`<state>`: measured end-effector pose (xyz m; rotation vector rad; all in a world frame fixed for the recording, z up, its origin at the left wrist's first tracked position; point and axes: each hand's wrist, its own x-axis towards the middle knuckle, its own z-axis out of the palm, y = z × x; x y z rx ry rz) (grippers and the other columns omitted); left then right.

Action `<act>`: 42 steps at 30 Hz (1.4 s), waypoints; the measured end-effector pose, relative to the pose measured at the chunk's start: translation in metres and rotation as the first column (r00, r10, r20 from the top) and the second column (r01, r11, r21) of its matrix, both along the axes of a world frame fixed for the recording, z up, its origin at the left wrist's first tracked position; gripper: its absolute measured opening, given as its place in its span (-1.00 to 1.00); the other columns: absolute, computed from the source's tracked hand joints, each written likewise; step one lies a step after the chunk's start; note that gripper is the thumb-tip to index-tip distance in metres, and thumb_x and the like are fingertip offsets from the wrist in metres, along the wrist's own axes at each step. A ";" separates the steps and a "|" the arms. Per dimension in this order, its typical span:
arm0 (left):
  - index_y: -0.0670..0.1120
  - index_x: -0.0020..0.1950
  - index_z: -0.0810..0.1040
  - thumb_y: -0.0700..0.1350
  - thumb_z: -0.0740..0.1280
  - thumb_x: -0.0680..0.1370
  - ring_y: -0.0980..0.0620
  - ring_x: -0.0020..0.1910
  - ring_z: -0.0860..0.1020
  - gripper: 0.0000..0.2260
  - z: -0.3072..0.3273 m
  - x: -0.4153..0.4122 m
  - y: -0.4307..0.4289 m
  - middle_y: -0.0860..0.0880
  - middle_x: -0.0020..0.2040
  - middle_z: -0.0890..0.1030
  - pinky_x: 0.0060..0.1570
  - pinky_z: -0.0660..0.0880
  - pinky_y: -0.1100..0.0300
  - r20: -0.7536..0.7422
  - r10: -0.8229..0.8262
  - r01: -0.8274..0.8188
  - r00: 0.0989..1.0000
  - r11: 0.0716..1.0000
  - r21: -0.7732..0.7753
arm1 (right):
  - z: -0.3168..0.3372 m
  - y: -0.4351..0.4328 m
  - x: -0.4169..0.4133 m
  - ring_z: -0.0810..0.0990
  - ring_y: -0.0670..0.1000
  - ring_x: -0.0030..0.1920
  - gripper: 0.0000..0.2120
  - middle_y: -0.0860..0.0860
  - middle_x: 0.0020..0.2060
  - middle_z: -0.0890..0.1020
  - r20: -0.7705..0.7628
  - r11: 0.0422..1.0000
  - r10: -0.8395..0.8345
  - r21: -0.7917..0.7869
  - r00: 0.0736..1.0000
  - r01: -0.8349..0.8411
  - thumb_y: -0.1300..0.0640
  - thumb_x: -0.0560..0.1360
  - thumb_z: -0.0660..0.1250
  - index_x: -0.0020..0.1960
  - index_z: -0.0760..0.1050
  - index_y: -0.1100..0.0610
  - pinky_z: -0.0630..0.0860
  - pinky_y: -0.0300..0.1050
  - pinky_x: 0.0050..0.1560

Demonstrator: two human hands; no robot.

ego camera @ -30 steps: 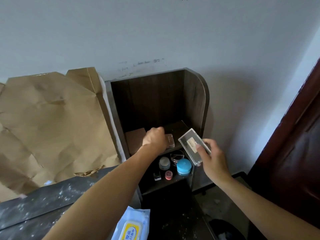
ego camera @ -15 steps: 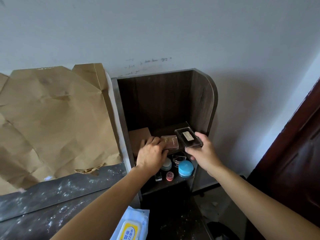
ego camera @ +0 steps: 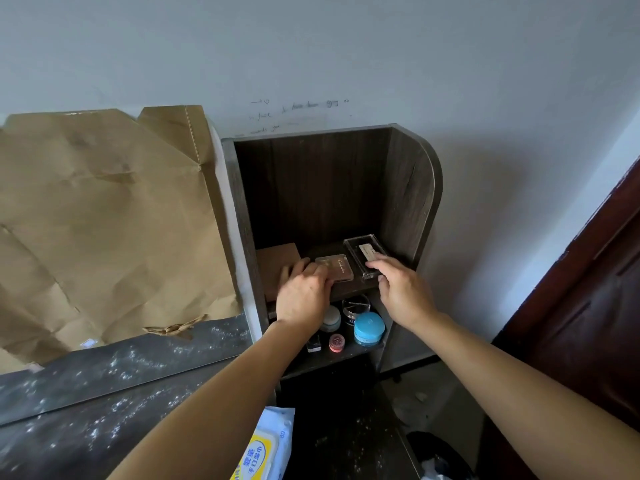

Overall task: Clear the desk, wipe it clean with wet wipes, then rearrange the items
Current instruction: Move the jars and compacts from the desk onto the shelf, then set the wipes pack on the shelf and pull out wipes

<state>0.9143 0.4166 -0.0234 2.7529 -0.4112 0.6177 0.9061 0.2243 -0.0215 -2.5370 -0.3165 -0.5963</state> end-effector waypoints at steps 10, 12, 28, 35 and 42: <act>-0.13 -0.01 0.58 -0.21 0.30 0.45 -0.07 -0.06 0.47 -0.85 -0.020 -0.087 0.036 -0.06 -0.01 0.56 -0.12 0.40 0.08 0.225 -0.052 0.091 0.973 0.982 -0.164 | -0.034 0.008 -0.059 0.59 -0.04 -0.30 -0.86 -0.08 -0.10 0.60 0.109 0.989 0.117 0.076 0.987 -0.126 0.16 0.43 0.40 -0.01 0.56 0.07 0.55 -0.06 -0.33; -0.13 -0.03 0.57 -0.20 0.26 0.44 -0.05 -0.07 0.46 -0.85 -0.040 -0.119 0.051 -0.05 0.00 0.56 -0.12 0.38 0.10 0.164 0.002 0.030 0.987 0.981 -0.193 | -0.054 0.017 -0.076 0.60 -0.04 -0.36 -0.92 -0.10 -0.24 0.64 0.031 0.988 0.140 0.062 0.990 -0.141 0.13 0.42 0.43 -0.10 0.56 0.04 0.54 -0.06 -0.38; -0.13 -0.03 0.36 0.03 0.26 0.52 -0.18 0.03 0.52 -0.76 -0.200 -0.220 0.163 -0.13 0.01 0.56 -0.14 0.35 0.09 -0.852 0.428 -0.812 0.301 0.583 0.007 | -0.187 0.139 -0.094 0.47 0.04 0.15 -0.70 -0.04 0.16 0.50 -0.652 0.937 0.143 -0.152 0.744 -0.314 -0.03 0.50 0.28 0.19 0.42 0.05 0.46 -0.06 -0.03; -0.14 -0.12 0.45 0.08 0.27 0.50 -0.17 -0.12 0.60 -0.73 -0.224 -0.206 0.182 -0.12 -0.15 0.61 -0.17 0.50 0.07 -0.933 0.275 -0.791 0.230 0.612 -0.015 | -0.220 0.193 -0.066 0.49 0.11 0.18 -0.45 0.04 0.22 0.50 -0.824 0.960 0.002 -0.157 0.566 -0.232 -0.27 0.46 0.23 0.29 0.36 0.07 0.47 -0.03 0.02; -0.12 -0.16 0.53 -0.08 0.36 0.46 -0.23 -0.16 0.61 -0.89 -0.219 -0.194 0.182 -0.16 -0.19 0.63 -0.13 0.59 -0.04 -0.928 0.194 -0.842 0.317 0.508 -0.181 | -0.223 0.198 -0.065 0.53 0.08 -0.19 -0.74 0.04 -0.19 0.54 -0.861 0.986 -0.050 -0.125 0.506 -0.115 -0.09 0.50 0.20 -0.23 0.32 0.08 0.38 -0.10 -0.25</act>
